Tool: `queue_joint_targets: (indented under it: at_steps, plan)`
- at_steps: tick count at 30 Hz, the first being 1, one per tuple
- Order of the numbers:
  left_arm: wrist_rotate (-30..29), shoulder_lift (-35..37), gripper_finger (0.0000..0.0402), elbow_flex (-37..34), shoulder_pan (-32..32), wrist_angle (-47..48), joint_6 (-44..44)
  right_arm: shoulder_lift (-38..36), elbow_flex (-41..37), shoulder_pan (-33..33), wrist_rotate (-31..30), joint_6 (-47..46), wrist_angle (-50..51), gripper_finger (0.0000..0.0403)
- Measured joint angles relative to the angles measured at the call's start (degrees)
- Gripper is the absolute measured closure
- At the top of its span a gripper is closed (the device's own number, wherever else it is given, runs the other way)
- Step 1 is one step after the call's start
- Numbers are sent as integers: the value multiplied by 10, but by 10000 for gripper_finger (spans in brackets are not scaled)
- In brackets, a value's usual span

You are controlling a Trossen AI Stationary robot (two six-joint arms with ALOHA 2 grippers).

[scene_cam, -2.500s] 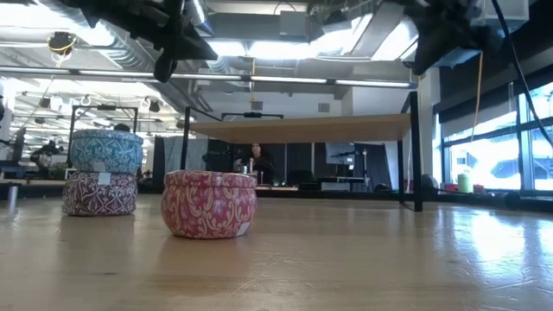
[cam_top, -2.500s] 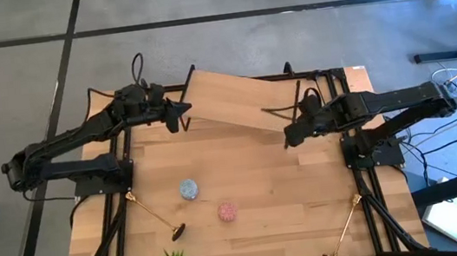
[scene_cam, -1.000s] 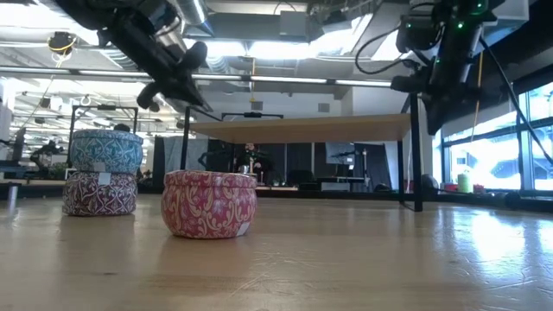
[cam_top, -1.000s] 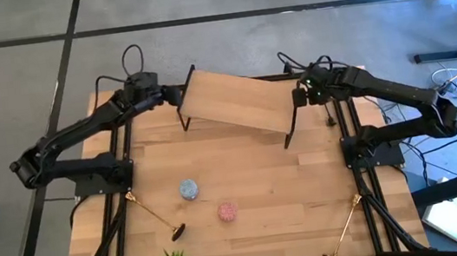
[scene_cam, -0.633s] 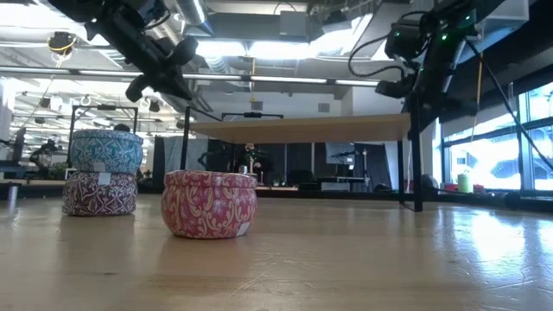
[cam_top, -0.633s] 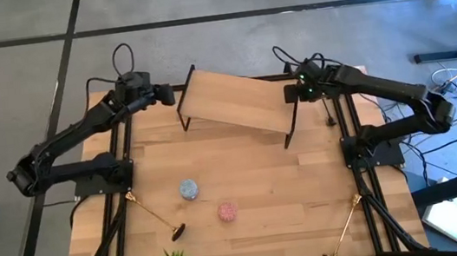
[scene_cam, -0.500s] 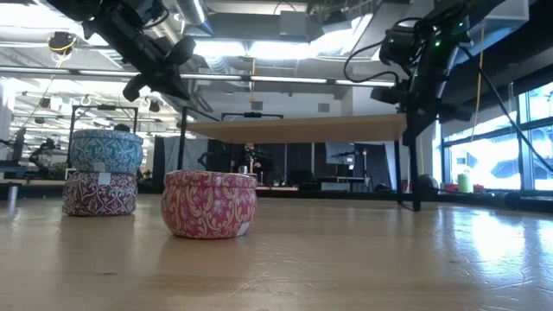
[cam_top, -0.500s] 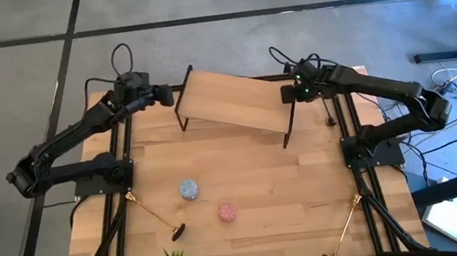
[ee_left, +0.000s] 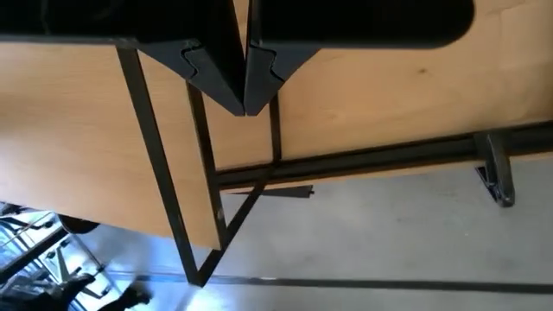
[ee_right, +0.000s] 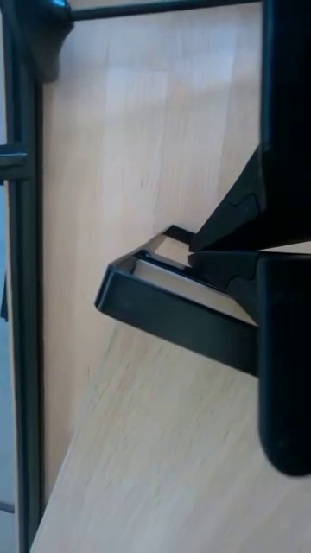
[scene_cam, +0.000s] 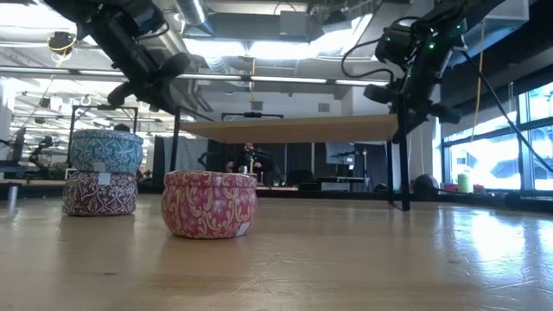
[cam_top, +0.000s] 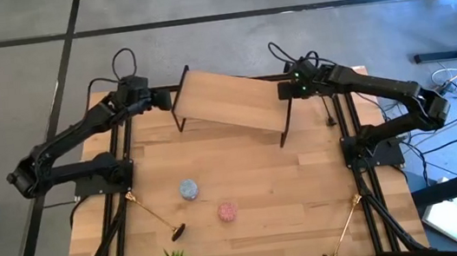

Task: Pick & Place candle stick holders
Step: Adjust the shelf on the table

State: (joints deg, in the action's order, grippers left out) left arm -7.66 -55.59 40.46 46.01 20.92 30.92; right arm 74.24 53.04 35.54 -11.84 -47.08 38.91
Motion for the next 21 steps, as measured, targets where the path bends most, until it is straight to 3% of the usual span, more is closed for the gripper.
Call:
queue_joint_targets:
  at_steps: [10,21]
  plan:
    - [115,-59,400,-28,-2,-69,35,0,0,22,0,6,-29,403]
    - [123,-45,400,-29,-66,-69,114,0,0,32,-4,14,-39,403]
